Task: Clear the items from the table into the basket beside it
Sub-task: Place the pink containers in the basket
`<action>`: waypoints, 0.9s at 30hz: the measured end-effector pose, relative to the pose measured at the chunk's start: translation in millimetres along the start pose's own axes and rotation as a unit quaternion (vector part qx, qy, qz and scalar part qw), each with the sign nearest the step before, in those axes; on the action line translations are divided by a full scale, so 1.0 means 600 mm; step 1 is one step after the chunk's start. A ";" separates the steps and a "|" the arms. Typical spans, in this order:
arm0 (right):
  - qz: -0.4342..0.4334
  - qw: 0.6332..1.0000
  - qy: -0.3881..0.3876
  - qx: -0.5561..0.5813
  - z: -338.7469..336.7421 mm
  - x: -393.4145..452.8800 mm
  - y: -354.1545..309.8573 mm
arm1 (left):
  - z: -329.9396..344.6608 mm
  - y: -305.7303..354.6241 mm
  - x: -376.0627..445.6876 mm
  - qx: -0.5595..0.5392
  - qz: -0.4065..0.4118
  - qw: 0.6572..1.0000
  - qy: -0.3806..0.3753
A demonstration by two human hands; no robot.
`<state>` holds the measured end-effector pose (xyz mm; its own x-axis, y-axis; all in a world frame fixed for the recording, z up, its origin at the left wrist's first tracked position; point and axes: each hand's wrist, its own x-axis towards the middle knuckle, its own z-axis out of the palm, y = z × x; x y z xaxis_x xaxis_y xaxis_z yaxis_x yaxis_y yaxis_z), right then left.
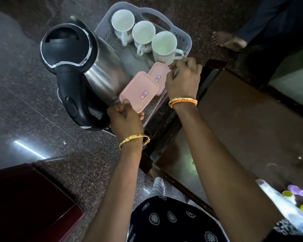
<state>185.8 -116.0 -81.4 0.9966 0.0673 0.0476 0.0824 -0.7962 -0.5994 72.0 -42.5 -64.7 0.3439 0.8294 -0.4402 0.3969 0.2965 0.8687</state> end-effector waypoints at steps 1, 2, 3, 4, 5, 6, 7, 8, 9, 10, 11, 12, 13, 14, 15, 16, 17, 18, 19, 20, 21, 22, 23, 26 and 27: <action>-0.002 1.000 0.005 0.008 0.000 -0.007 0.000 | 0.004 0.003 -0.003 -0.009 0.002 1.000 -0.002; 0.001 1.000 0.016 0.020 -0.001 -0.013 0.000 | 0.010 0.008 -0.004 -0.020 -0.011 1.000 -0.010; 0.012 0.999 0.033 0.038 -0.003 -0.019 0.001 | 0.020 0.011 -0.002 -0.030 -0.038 0.999 -0.020; 0.031 0.996 0.055 0.063 -0.005 -0.026 0.003 | 0.032 0.013 0.003 -0.039 -0.071 0.996 -0.029; 0.053 0.991 0.076 0.092 -0.009 -0.033 0.007 | 0.044 0.014 0.010 -0.044 -0.099 0.994 -0.036; 0.078 0.985 0.092 0.123 -0.013 -0.041 0.012 | 0.058 0.014 0.016 -0.052 -0.116 0.991 -0.040; 0.101 0.978 0.103 0.150 -0.018 -0.048 0.020 | 0.071 0.015 0.021 -0.065 -0.125 0.989 -0.041; 0.123 0.971 0.110 0.172 -0.023 -0.055 0.028 | 0.083 0.015 0.024 -0.082 -0.130 0.987 -0.043; 0.142 0.966 0.113 0.187 -0.028 -0.061 0.036 | 0.092 0.015 0.029 -0.093 -0.134 0.986 -0.045; 0.158 0.962 0.112 0.194 -0.033 -0.066 0.044 | 0.098 0.016 0.032 -0.098 -0.138 0.984 -0.050; 0.173 0.958 0.110 0.199 -0.037 -0.070 0.051 | 0.102 0.017 0.037 -0.092 -0.143 0.984 -0.056; 0.186 0.956 0.108 0.202 -0.042 -0.073 0.058 | 0.105 0.019 0.040 -0.077 -0.145 0.985 -0.062; 0.198 0.953 0.103 0.203 -0.045 -0.074 0.065 | 0.107 0.020 0.044 -0.048 -0.140 0.987 -0.062; 0.209 0.952 0.097 0.203 -0.047 -0.075 0.072 | 0.108 0.021 0.047 -0.012 -0.130 0.990 -0.059; 0.217 0.950 0.090 0.204 -0.049 -0.076 0.079 | 0.108 0.022 0.048 0.026 -0.115 0.991 -0.059; 0.224 0.949 0.084 0.205 -0.049 -0.077 0.084 | 0.107 0.025 0.049 0.056 -0.101 0.991 -0.062; 0.230 0.948 0.079 0.207 -0.048 -0.078 0.090 | 0.106 0.026 0.048 0.082 -0.087 0.991 -0.065; 0.235 0.946 0.075 0.208 -0.047 -0.080 0.094 | 0.106 0.027 0.048 0.098 -0.075 0.990 -0.064; 0.242 0.944 0.074 0.209 -0.045 -0.083 0.099 | 0.106 0.025 0.046 0.104 -0.061 0.991 -0.058; 0.249 0.941 0.076 0.214 -0.044 -0.086 0.104 | 0.106 0.025 0.040 0.104 -0.044 0.992 -0.046; 0.257 0.937 0.081 0.221 -0.043 -0.089 0.108 | 0.108 0.022 0.034 0.098 -0.023 0.994 -0.034; 0.265 0.933 0.088 0.228 -0.042 -0.093 0.115 | 0.109 0.020 0.020 0.092 0.007 0.995 -0.026; 0.272 0.928 0.095 0.235 -0.042 -0.098 0.121 | 0.111 0.015 0.005 0.096 0.052 0.994 -0.016; 0.284 0.918 0.108 0.253 -0.050 -0.114 0.143 | 0.111 -0.008 -0.060 0.181 0.297 0.936 0.044; 0.288 0.914 0.116 0.261 -0.055 -0.120 0.154 | 0.114 -0.023 -0.082 0.188 0.374 0.908 0.034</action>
<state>121.7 -214.1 -113.6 0.8530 -0.4503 -0.2638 -0.4078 -0.2599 -0.8753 107.5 -120.0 -70.6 0.5892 0.7630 0.2660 0.3409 -0.5332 0.7743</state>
